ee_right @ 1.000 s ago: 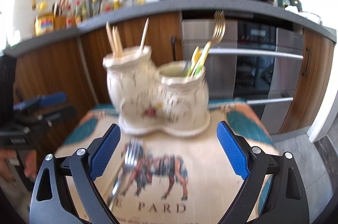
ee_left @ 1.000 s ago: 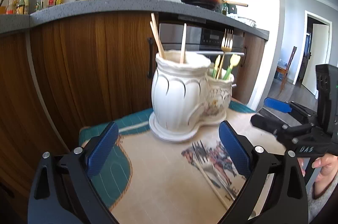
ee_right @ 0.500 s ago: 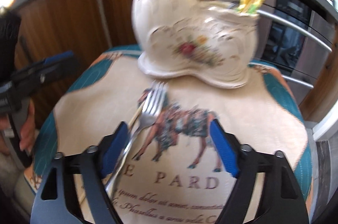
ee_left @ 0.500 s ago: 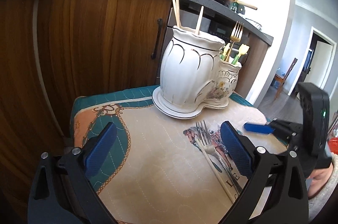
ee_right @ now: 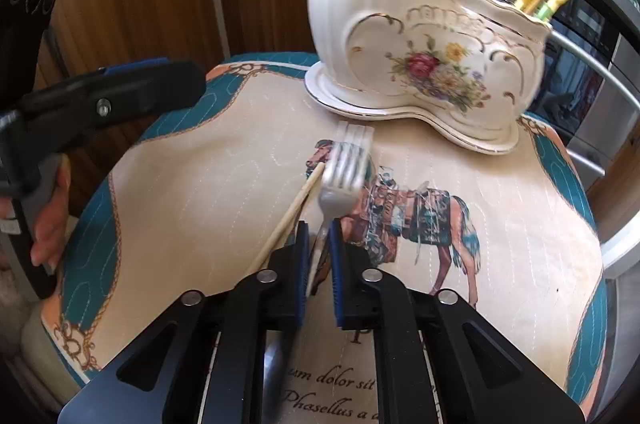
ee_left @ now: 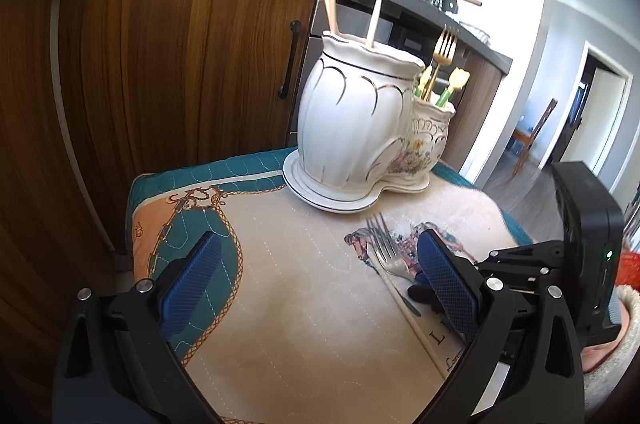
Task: Organize utensils
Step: 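Grasp the last wooden chopstick with the left tool while the right tool grasps a silver fork, then lift the chopstick and silver fork and lower them into the ceramic holder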
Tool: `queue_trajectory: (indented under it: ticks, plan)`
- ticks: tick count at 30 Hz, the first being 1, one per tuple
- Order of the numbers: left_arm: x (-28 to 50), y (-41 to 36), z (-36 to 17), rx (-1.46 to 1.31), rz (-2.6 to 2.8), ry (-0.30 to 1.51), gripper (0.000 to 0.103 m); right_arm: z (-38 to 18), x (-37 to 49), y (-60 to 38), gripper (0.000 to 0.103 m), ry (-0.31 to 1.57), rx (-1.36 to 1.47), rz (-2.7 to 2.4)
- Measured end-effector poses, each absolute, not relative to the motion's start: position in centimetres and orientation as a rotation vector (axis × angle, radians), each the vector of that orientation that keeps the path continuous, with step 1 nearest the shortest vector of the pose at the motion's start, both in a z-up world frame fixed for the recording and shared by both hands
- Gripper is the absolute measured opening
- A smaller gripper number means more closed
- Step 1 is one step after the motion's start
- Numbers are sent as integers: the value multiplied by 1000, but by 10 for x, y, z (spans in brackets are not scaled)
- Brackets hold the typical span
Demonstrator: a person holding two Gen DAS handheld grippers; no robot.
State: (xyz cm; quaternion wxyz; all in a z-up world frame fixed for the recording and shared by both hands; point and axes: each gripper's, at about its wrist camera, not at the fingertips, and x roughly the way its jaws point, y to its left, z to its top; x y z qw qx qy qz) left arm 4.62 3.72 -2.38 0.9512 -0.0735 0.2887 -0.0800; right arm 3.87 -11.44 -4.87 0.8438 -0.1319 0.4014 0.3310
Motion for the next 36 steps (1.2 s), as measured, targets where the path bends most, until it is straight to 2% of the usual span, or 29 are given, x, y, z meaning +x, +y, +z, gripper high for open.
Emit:
queue_trajectory:
  ticks: [5,13,15,17,18,19,20,22,32,33,36]
  plan:
    - [47,24,-27,-114,-176,658,96,-40,40,-137,6,818,-249,657]
    - [40,-23,-43,-39,-304,836,72,-31,42,-156,6,776,-250,620]
    - [42,-35,-48,-9,-301,881,64,-33,47,-159,6,775,-246,627]
    - [45,-44,-55,34,-292,918,49,-33,47,-162,6,774,-246,631]
    - [46,-47,-58,54,-283,926,45,-32,46,-164,6,775,-246,632]
    - [45,-50,-58,82,-276,915,31,-32,47,-166,6,777,-239,631]
    - [45,-52,-59,121,-266,913,22,-33,47,-167,6,778,-235,629]
    - [47,-49,-58,142,-267,924,11,-33,48,-169,6,784,-239,631]
    - [47,-37,-50,302,-311,995,8,-48,45,-161,6,844,-346,675]
    - [48,-37,-50,303,-302,997,9,-48,45,-161,6,845,-348,674]
    - [52,-36,-49,295,-264,994,22,-49,47,-161,7,855,-343,673]
